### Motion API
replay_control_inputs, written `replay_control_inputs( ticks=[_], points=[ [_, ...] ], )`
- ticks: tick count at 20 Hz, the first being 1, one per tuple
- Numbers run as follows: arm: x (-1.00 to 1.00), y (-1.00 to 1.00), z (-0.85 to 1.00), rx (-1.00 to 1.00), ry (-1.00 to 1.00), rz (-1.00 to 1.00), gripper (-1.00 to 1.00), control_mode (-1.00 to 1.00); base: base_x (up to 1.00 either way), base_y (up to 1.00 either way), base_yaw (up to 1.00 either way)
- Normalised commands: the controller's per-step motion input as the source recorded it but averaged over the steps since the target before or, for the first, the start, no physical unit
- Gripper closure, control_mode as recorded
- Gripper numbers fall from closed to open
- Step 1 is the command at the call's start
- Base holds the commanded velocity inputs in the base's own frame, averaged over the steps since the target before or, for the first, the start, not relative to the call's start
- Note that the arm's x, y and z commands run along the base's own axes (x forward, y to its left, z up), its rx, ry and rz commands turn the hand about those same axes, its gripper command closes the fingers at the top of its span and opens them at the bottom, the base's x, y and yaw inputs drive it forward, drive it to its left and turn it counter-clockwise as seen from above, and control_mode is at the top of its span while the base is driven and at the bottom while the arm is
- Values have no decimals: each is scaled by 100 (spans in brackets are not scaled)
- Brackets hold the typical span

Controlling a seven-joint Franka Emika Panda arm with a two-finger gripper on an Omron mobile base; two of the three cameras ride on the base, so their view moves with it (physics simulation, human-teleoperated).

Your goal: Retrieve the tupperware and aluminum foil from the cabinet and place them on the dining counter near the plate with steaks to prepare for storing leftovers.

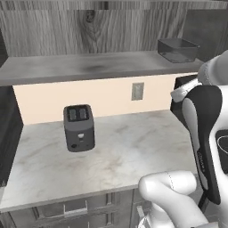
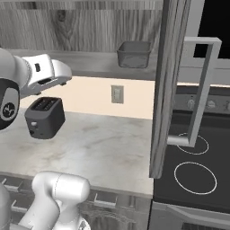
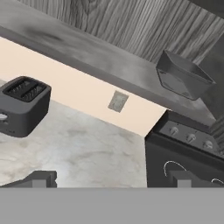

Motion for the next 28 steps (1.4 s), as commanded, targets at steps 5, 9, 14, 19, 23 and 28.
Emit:
replay_control_inputs(
  ticks=[5,9,14,19,23,28],
  points=[
    [13,-4,0,0,0,-4,-100,-100,33,0,0],
    [26,-18,0,2,-11,-17,-100,-100,0,0,0],
    [32,-26,0,7,-15,-14,-100,-100,0,0,0],
    [39,-19,1,10,-12,-3,-100,-100,0,0,0],
    [55,-12,26,8,0,0,-100,-100,0,0,0],
    [55,-14,37,2,3,0,-100,-100,0,0,0]
  ],
)
